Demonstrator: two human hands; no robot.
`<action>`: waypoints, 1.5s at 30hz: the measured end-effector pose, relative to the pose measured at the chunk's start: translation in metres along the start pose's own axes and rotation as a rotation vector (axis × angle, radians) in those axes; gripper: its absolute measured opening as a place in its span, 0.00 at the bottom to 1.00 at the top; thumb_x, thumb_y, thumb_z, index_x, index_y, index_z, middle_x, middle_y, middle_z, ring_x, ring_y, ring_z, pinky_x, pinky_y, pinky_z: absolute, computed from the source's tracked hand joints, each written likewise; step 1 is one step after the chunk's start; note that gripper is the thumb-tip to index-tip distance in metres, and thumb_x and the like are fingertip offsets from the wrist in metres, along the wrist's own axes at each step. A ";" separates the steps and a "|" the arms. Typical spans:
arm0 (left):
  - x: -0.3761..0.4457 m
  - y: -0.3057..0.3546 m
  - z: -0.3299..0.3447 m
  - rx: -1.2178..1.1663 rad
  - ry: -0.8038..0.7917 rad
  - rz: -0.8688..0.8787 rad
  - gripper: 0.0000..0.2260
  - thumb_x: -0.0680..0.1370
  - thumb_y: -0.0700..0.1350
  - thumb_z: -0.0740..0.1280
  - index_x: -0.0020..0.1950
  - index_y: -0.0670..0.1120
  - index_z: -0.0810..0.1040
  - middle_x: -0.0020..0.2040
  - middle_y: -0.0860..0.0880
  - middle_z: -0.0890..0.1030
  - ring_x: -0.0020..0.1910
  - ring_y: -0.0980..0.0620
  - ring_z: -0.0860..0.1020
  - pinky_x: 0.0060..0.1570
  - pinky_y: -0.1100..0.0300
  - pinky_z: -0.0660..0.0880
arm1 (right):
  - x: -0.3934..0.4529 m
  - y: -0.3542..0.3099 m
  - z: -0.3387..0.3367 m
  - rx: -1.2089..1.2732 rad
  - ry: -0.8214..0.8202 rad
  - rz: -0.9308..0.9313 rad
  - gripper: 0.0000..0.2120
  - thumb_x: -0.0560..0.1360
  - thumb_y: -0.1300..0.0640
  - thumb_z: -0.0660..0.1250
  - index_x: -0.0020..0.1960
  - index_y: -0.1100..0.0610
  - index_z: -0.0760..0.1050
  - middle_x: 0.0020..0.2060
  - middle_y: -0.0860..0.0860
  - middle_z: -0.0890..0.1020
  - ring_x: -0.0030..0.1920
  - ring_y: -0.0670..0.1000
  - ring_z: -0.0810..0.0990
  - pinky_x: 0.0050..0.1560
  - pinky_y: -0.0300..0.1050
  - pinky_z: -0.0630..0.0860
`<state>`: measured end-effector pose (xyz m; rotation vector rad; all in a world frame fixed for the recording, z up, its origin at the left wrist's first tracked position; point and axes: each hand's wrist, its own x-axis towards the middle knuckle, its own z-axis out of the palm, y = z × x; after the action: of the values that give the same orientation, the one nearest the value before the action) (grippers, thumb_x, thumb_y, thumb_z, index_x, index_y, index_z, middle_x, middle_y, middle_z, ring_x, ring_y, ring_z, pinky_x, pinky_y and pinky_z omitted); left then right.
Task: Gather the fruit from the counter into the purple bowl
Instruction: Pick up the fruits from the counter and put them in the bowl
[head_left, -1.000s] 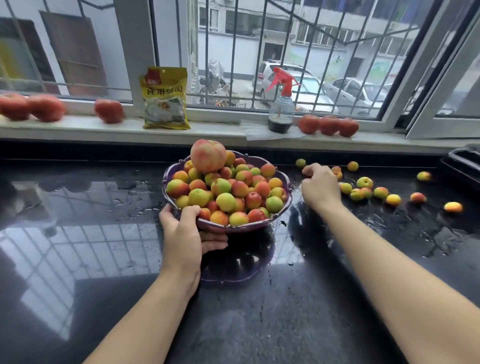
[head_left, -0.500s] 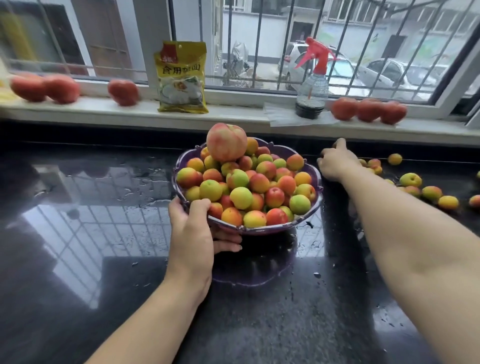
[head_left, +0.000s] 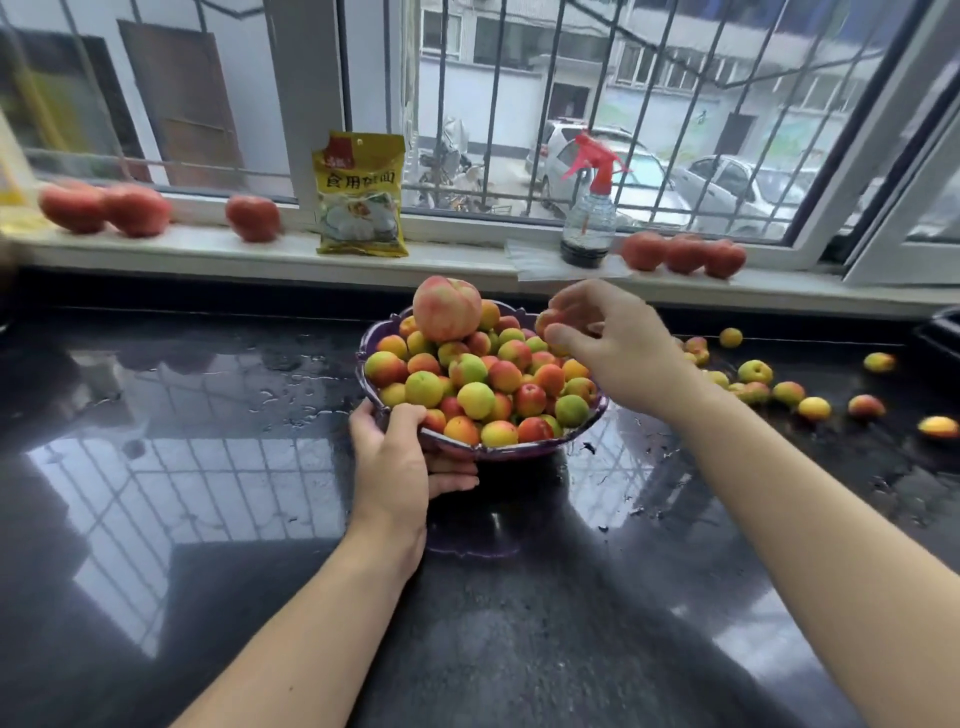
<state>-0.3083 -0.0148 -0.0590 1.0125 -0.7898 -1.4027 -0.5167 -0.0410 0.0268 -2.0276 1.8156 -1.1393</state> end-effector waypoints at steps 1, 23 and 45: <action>-0.001 0.001 0.000 -0.011 -0.004 -0.007 0.15 0.85 0.45 0.61 0.72 0.48 0.67 0.46 0.40 0.83 0.31 0.43 0.84 0.28 0.54 0.81 | -0.004 -0.002 0.004 -0.051 -0.009 0.008 0.11 0.78 0.53 0.71 0.59 0.50 0.77 0.50 0.44 0.83 0.52 0.44 0.80 0.51 0.33 0.73; 0.000 0.000 -0.003 0.000 -0.017 -0.004 0.15 0.85 0.46 0.61 0.72 0.49 0.68 0.49 0.40 0.83 0.32 0.42 0.84 0.30 0.53 0.82 | 0.000 0.133 0.009 -0.479 0.186 0.331 0.19 0.74 0.65 0.62 0.64 0.59 0.77 0.61 0.61 0.77 0.63 0.63 0.72 0.66 0.54 0.67; 0.004 -0.002 -0.002 -0.023 -0.006 -0.011 0.14 0.85 0.45 0.62 0.70 0.48 0.68 0.50 0.38 0.83 0.33 0.42 0.84 0.27 0.55 0.79 | 0.029 0.000 -0.006 0.274 -0.027 0.119 0.13 0.76 0.47 0.73 0.57 0.52 0.78 0.50 0.48 0.85 0.50 0.46 0.84 0.53 0.43 0.79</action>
<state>-0.3077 -0.0180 -0.0621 0.9968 -0.7722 -1.4215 -0.5218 -0.0659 0.0425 -1.7495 1.6395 -1.2424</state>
